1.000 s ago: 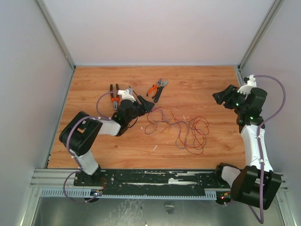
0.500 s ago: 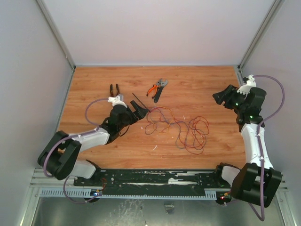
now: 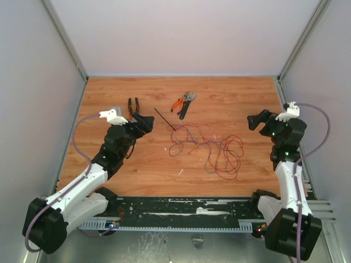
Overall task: Zip-tie the wires
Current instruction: Reset both arms
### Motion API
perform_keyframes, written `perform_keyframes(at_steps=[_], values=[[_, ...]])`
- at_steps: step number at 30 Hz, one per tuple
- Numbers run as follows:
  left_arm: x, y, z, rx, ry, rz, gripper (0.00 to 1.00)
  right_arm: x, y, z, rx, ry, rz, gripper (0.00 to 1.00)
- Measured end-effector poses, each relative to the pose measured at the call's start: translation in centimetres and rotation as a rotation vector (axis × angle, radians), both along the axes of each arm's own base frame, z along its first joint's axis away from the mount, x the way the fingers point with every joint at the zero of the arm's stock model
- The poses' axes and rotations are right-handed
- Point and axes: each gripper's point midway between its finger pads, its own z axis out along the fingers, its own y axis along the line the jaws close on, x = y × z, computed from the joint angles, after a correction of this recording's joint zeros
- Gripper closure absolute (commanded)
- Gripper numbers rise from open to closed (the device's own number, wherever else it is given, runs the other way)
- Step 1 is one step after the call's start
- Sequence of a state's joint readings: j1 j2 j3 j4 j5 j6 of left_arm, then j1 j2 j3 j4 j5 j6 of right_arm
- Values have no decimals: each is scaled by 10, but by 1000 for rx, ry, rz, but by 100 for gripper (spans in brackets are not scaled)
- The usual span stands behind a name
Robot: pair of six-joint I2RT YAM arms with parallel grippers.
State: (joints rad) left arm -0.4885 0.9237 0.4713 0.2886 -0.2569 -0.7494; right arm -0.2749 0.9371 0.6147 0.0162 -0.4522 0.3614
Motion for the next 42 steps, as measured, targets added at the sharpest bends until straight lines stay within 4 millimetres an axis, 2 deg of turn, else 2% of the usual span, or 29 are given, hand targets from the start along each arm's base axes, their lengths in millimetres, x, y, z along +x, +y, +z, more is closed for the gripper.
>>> perform_keyframes(at_steps=[4, 8, 11, 15, 21, 23, 27, 30, 32, 39, 42], values=[[2, 23, 22, 87, -91, 65, 2, -13, -10, -19, -37, -49, -84, 1], [2, 42, 30, 183, -158, 129, 2, -19, -18, -42, -53, -74, -138, 1], [0, 57, 24, 266, -189, 176, 2, -18, -18, -58, -90, -84, -154, 1], [1, 77, 10, 358, -194, 239, 2, -15, -5, -76, -181, -118, -142, 1], [12, 111, -7, 405, -142, 355, 2, -18, 3, -116, -327, -130, -147, 1], [14, 125, -16, 410, -123, 400, 2, -17, 0, -117, -364, -150, -165, 1], [10, 155, -42, 435, -81, 492, 2, -9, -6, -97, -395, -252, -215, 1], [9, 170, -59, 494, -48, 529, 2, -6, -8, -100, -409, -271, -241, 1], [10, 176, -68, 527, -27, 538, 2, -6, -12, -107, -416, -246, -260, 1], [18, 183, -84, 619, -33, 520, 2, 7, -21, -91, -415, -274, -323, 1], [8, 178, -107, 649, -48, 463, 2, 7, -23, -92, -417, -267, -334, 1]])
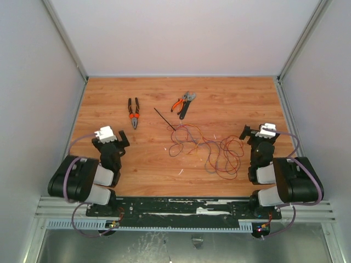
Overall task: Zip-tie the wires
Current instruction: Reset both arms
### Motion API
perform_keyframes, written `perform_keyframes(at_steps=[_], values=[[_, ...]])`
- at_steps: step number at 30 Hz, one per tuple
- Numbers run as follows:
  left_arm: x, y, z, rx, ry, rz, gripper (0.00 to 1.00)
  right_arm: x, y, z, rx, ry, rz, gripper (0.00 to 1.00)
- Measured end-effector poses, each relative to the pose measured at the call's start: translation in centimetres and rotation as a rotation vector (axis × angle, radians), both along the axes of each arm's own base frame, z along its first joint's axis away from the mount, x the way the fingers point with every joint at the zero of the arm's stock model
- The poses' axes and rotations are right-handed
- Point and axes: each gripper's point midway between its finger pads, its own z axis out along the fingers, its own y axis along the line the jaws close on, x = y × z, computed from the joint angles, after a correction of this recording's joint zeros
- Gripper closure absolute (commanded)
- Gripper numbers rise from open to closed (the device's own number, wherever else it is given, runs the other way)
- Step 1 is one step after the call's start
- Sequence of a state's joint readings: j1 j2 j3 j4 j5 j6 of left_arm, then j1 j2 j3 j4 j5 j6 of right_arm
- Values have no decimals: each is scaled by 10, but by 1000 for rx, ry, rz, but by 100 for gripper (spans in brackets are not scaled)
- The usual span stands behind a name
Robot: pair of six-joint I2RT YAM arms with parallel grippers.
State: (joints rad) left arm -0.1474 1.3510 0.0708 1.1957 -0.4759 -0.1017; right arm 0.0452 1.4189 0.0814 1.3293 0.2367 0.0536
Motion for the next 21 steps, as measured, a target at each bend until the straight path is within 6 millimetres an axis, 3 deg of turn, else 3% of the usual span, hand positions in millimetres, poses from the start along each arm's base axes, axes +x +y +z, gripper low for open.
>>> perform_keyframes(at_steps=[3, 10, 21], values=[[-15, -2, -31, 36, 89, -29, 2, 0, -1, -1, 0, 2, -3, 1], [4, -6, -1, 30, -22, -43, 2, 0, -1, -1, 0, 3, -3, 1], [6, -5, 0, 26, -24, -46, 2, 0, -1, -1, 0, 3, -3, 1]])
